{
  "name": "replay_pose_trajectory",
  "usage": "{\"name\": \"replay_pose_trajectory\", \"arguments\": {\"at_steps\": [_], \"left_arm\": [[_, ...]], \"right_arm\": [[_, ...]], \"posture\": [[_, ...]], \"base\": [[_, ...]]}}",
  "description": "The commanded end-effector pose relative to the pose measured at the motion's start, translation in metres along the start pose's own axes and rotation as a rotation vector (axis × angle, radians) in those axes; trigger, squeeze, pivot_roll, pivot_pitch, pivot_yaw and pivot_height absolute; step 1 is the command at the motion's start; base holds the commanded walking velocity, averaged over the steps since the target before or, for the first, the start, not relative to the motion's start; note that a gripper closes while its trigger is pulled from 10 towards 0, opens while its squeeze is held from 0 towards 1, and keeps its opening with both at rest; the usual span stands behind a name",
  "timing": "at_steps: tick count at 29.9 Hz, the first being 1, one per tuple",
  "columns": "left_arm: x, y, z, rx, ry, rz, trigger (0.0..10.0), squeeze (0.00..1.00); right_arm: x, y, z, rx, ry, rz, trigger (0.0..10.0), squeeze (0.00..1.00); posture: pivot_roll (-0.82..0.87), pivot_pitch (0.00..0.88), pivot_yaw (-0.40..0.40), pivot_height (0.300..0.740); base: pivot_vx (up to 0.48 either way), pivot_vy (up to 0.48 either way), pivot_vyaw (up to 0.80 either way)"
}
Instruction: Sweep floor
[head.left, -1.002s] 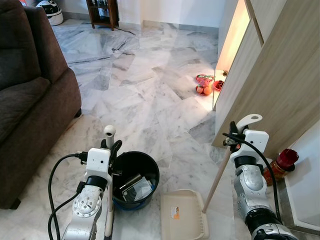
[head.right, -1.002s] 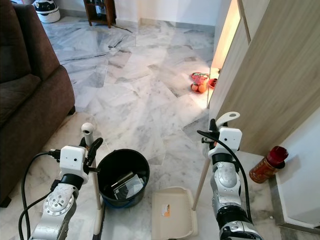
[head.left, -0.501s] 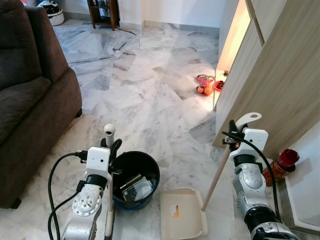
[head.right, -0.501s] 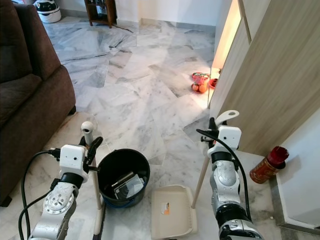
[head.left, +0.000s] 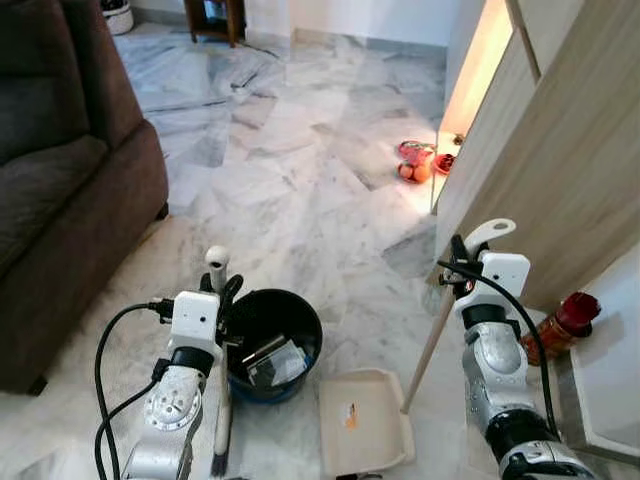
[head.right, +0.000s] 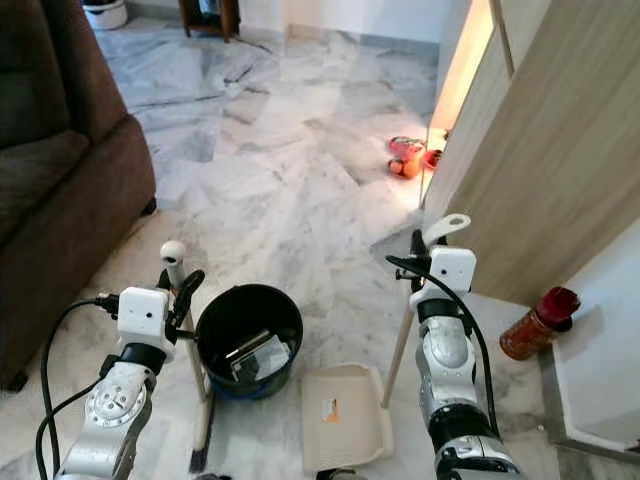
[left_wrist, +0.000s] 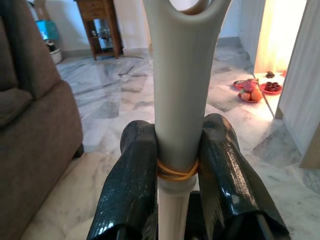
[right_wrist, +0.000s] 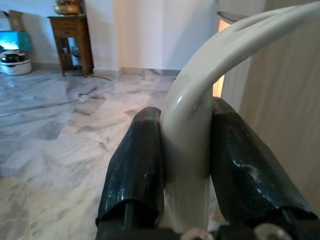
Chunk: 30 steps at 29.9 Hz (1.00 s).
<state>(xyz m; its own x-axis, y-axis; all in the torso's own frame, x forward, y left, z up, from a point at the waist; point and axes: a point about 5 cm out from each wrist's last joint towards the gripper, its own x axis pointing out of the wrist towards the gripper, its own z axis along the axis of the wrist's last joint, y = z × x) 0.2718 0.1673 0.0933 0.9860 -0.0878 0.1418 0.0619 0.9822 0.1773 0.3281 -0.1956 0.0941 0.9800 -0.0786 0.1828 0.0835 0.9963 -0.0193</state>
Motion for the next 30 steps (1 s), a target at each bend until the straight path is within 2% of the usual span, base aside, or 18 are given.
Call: {"name": "replay_pose_trajectory", "arguments": {"at_steps": [1, 30], "left_arm": [[0.0024, 0.0008, 0.0105, 0.009, -0.055, 0.002, 10.0, 0.00], [0.0000, -0.0008, 0.0107, 0.010, -0.058, -0.004, 10.0, 0.00]], "right_arm": [[0.0029, 0.0006, 0.0083, -0.003, -0.046, 0.006, 10.0, 0.00], [0.0006, 0.0007, 0.0041, 0.008, -0.025, 0.008, 10.0, 0.00]], "posture": [[0.01, 0.115, -0.027, 0.740], [0.03, 0.084, -0.035, 0.740]], "base": [[-0.255, 0.000, 0.00], [-0.260, 0.000, 0.00]]}}
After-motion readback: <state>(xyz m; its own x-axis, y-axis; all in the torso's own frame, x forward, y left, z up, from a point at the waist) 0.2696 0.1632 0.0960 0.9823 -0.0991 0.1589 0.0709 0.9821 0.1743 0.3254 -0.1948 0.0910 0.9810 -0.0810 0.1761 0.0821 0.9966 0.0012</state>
